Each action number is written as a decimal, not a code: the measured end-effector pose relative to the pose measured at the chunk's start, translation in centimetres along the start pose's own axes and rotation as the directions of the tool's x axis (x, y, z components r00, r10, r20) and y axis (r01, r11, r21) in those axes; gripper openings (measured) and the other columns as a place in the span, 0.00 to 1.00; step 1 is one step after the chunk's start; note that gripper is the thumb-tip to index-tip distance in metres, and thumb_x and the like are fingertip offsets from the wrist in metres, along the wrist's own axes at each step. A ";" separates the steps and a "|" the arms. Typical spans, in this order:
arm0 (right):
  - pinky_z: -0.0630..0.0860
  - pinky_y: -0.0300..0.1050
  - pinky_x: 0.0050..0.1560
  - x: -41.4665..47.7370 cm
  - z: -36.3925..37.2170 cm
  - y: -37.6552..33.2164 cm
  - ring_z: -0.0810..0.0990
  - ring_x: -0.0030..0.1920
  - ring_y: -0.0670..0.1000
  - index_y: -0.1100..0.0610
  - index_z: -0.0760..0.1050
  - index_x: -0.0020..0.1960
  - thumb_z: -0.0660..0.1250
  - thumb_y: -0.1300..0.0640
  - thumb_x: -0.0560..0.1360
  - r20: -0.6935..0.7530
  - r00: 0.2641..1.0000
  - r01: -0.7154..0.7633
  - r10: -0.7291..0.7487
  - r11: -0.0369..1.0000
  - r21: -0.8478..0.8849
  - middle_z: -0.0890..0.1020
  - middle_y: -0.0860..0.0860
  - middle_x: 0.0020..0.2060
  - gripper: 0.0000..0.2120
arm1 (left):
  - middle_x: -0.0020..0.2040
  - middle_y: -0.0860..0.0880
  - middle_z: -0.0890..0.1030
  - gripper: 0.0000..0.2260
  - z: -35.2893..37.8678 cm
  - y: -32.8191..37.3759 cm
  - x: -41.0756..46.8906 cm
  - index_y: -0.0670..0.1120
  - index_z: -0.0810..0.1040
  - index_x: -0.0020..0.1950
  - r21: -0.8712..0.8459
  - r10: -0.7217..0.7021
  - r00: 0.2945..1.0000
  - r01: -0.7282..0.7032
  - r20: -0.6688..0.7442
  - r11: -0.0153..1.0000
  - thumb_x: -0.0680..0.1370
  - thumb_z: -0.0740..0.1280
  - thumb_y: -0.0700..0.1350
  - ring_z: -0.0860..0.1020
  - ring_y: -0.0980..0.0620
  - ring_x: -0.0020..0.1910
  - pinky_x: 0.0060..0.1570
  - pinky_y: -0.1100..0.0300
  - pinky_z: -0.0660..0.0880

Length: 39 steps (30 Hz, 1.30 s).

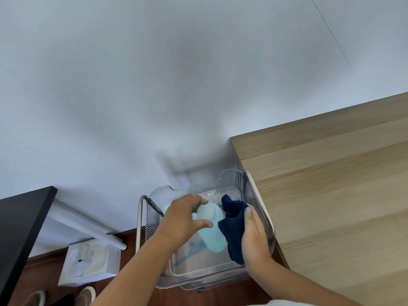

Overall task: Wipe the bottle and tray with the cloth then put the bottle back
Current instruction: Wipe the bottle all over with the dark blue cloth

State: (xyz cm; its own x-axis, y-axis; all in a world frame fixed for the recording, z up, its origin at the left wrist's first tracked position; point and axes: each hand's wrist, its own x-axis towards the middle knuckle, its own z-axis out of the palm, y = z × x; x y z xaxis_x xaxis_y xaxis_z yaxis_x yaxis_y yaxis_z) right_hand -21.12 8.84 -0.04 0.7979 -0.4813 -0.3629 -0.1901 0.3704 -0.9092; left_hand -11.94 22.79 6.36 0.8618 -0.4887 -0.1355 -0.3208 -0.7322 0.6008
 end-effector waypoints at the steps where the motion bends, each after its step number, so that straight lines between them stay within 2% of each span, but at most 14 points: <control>1: 0.74 0.46 0.61 -0.3 0.7 0.3 0.75 0.62 0.52 0.50 0.71 0.65 0.51 0.51 0.83 0.041 0.998 0.044 -0.043 0.998 -0.033 0.77 0.52 0.62 0.16 | 0.51 0.55 0.80 0.25 0.0 -0.1 0.1 0.51 0.80 0.58 -0.010 -0.005 1.000 0.005 0.009 1.000 0.63 0.80 0.49 0.79 0.56 0.50 0.55 0.58 0.76; 4: 0.70 0.28 0.57 -0.4 2.4 1.5 0.73 0.63 0.43 0.44 0.71 0.62 0.51 0.56 0.83 0.179 0.976 0.149 -0.125 0.980 -0.132 0.76 0.44 0.61 0.14 | 0.52 0.56 0.80 0.26 0.1 -0.2 0.1 0.53 0.80 0.59 -0.039 -0.018 1.000 0.019 0.025 0.999 0.63 0.80 0.48 0.79 0.57 0.51 0.56 0.61 0.76; 9: 0.70 0.38 0.64 2.0 2.7 1.4 0.74 0.63 0.43 0.42 0.70 0.63 0.52 0.58 0.83 0.283 0.951 0.192 -0.128 0.959 -0.209 0.77 0.45 0.61 0.16 | 0.49 0.58 0.78 0.27 0.3 -0.1 0.4 0.53 0.79 0.62 -0.029 -0.018 1.000 0.018 0.013 0.999 0.64 0.80 0.49 0.77 0.60 0.47 0.55 0.63 0.74; 12: 0.72 0.25 0.51 2.1 3.1 1.4 0.77 0.53 0.33 0.37 0.68 0.58 0.52 0.57 0.83 0.253 0.952 0.231 -0.169 0.944 -0.236 0.77 0.39 0.55 0.16 | 0.50 0.57 0.79 0.27 0.2 -0.3 0.3 0.53 0.79 0.61 -0.063 -0.025 1.000 0.025 0.001 0.998 0.63 0.80 0.49 0.77 0.60 0.48 0.55 0.64 0.74; 15: 0.73 0.27 0.43 1.0 2.9 2.6 0.77 0.45 0.32 0.37 0.65 0.55 0.53 0.57 0.82 0.190 0.961 0.239 -0.198 0.945 -0.222 0.76 0.40 0.49 0.14 | 0.52 0.56 0.81 0.26 0.4 -0.6 0.2 0.55 0.80 0.60 -0.095 -0.017 1.000 0.016 -0.011 0.995 0.63 0.80 0.49 0.78 0.59 0.50 0.56 0.61 0.75; 18: 0.73 0.36 0.54 -0.2 2.1 3.4 0.76 0.53 0.35 0.32 0.65 0.56 0.54 0.56 0.82 0.254 0.949 0.243 -0.188 0.948 -0.207 0.75 0.42 0.57 0.16 | 0.51 0.55 0.81 0.25 0.4 -0.9 0.3 0.55 0.80 0.60 -0.105 -0.022 0.999 0.020 -0.023 0.994 0.63 0.80 0.49 0.79 0.58 0.50 0.57 0.60 0.76; 22: 0.67 0.46 0.70 -0.4 1.2 4.2 0.69 0.68 0.44 0.36 0.63 0.67 0.54 0.55 0.82 0.289 0.938 0.274 -0.192 0.921 -0.277 0.69 0.44 0.69 0.19 | 0.49 0.58 0.80 0.25 0.6 -0.9 0.3 0.56 0.80 0.59 -0.110 -0.012 1.000 0.010 -0.017 0.994 0.63 0.80 0.49 0.79 0.59 0.49 0.55 0.63 0.75; 24: 0.66 0.45 0.70 0.5 1.6 4.0 0.69 0.68 0.45 0.38 0.65 0.67 0.54 0.57 0.82 0.266 0.932 0.324 -0.246 0.893 -0.312 0.70 0.45 0.68 0.18 | 0.46 0.61 0.79 0.25 0.7 -0.9 0.3 0.56 0.80 0.58 -0.106 -0.002 1.000 0.000 -0.014 0.994 0.63 0.80 0.49 0.79 0.60 0.49 0.55 0.65 0.75; 26: 0.67 0.39 0.67 1.8 2.3 3.2 0.71 0.66 0.42 0.39 0.68 0.64 0.53 0.61 0.82 0.294 0.915 0.363 -0.276 0.881 -0.304 0.74 0.45 0.65 0.19 | 0.47 0.60 0.79 0.25 0.5 -1.1 0.5 0.56 0.80 0.59 -0.095 -0.007 1.000 0.007 -0.009 0.995 0.63 0.80 0.49 0.79 0.59 0.49 0.55 0.64 0.76; 30: 0.73 0.32 0.53 4.0 3.1 1.8 0.79 0.51 0.37 0.37 0.75 0.54 0.51 0.63 0.82 0.341 0.922 0.265 -0.182 0.940 -0.215 0.81 0.39 0.51 0.23 | 0.46 0.63 0.76 0.26 0.3 -1.2 0.3 0.55 0.80 0.60 -0.065 -0.020 1.000 0.019 -0.010 0.998 0.64 0.80 0.50 0.78 0.59 0.49 0.54 0.65 0.75; 32: 0.71 0.27 0.53 3.4 2.8 2.0 0.78 0.53 0.35 0.40 0.73 0.58 0.51 0.64 0.82 0.328 0.923 0.280 -0.201 0.936 -0.214 0.79 0.41 0.54 0.21 | 0.46 0.64 0.76 0.26 0.5 -1.0 0.1 0.56 0.80 0.60 -0.066 -0.011 1.000 0.010 -0.019 0.998 0.64 0.80 0.50 0.77 0.61 0.48 0.53 0.66 0.74; 34: 0.68 0.25 0.58 1.9 2.4 3.1 0.73 0.60 0.35 0.44 0.68 0.66 0.51 0.62 0.83 0.317 0.919 0.316 -0.233 0.918 -0.240 0.75 0.43 0.62 0.19 | 0.45 0.64 0.76 0.26 0.6 -0.9 0.0 0.57 0.80 0.60 -0.075 -0.006 1.000 0.004 -0.031 0.997 0.63 0.80 0.50 0.77 0.63 0.46 0.52 0.67 0.75; 37: 0.63 0.32 0.67 0.1 2.3 4.6 0.65 0.69 0.39 0.45 0.61 0.72 0.51 0.57 0.82 0.252 0.916 0.392 -0.314 0.835 -0.386 0.66 0.42 0.70 0.19 | 0.45 0.65 0.75 0.25 0.5 -0.7 0.0 0.56 0.80 0.60 -0.079 -0.009 0.999 0.007 -0.032 0.997 0.63 0.80 0.49 0.77 0.64 0.46 0.53 0.68 0.74; 39: 0.66 0.36 0.67 0.5 3.1 3.9 0.69 0.66 0.40 0.48 0.65 0.69 0.52 0.61 0.82 0.218 0.930 0.354 -0.295 0.876 -0.327 0.70 0.46 0.67 0.18 | 0.47 0.61 0.77 0.25 0.4 -0.7 0.1 0.55 0.80 0.61 -0.075 -0.009 0.999 0.007 -0.033 0.997 0.64 0.80 0.49 0.78 0.60 0.49 0.55 0.64 0.76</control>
State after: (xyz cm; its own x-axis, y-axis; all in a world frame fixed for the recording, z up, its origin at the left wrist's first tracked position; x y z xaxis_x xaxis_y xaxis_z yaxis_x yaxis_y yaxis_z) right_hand -19.69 12.51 -3.12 0.9229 -0.3843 -0.0249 -0.0709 -0.1060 -0.9918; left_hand -11.82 23.08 5.66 0.8774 -0.4658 -0.1148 -0.2846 -0.6979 0.6573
